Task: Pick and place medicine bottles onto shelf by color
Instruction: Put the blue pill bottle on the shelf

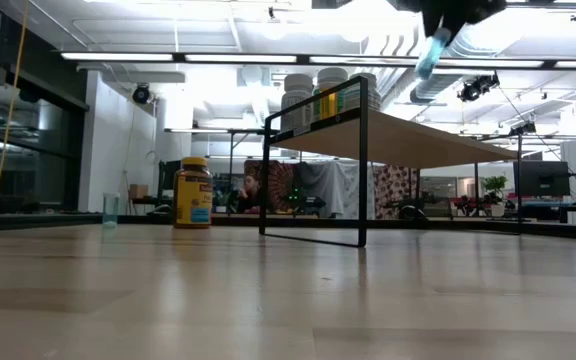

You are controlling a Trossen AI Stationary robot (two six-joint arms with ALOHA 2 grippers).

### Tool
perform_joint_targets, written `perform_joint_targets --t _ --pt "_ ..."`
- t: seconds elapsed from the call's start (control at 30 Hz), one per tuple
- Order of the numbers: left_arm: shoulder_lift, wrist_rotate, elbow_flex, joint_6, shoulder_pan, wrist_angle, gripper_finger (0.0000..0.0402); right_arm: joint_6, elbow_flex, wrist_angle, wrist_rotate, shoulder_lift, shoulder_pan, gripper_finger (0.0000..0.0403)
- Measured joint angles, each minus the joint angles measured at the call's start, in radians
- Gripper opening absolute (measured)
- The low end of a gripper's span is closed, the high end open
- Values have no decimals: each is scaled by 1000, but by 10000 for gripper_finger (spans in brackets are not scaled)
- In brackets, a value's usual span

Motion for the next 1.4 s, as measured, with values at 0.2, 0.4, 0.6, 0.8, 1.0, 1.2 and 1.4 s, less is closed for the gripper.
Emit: perform_joint_targets --t 0.2,0.4,0.6,0.8,1.0,1.2,1.4 --pt "0 0 0 0 0 0 278 -83 0 -2 -58 87 -60 114" --pt "0 0 0 0 0 0 278 -143 -2 -2 -100 153 -100 114" --pt "0 0 0 0 0 0 278 -160 -2 -2 -104 182 -123 114" --pt "0 0 0 0 0 0 278 -153 -2 -2 -103 182 -133 114" --pt "0 0 0 0 0 0 278 -165 -2 -1 -101 197 -133 114" --pt "0 0 0 -1 0 0 278 -204 -2 -1 -99 228 -133 114" --pt "0 0 0 -1 0 0 278 -223 -2 2 -95 228 -132 114"
